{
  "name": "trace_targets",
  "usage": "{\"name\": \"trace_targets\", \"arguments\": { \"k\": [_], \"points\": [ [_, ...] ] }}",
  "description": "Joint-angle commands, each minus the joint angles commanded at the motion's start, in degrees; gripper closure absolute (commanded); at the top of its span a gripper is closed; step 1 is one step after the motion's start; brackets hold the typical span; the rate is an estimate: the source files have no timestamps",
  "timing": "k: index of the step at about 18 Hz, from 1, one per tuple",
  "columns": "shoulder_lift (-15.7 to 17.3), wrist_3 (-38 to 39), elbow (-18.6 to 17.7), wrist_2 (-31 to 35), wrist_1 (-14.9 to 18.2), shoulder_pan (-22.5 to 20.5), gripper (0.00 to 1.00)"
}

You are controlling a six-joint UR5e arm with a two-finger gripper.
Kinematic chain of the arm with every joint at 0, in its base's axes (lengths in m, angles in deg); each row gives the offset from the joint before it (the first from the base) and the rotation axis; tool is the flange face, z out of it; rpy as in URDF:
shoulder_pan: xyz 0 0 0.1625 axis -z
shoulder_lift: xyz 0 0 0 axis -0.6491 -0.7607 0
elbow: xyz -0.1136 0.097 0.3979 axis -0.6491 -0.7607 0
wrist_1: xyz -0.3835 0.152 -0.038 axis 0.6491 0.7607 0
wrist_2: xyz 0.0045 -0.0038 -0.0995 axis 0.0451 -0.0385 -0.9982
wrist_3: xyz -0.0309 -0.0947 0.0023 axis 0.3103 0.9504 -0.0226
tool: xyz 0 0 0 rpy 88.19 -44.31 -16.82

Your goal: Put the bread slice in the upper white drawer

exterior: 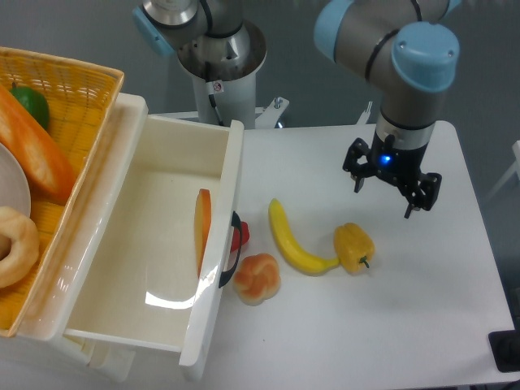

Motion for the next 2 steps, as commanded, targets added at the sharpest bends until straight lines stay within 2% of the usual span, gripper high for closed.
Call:
{"name": "trace_targets", "arguments": {
  "k": [2],
  "points": [
    [-0.79, -0.18, 0.00, 0.17, -0.26, -0.53, 0.00]
  ]
}}
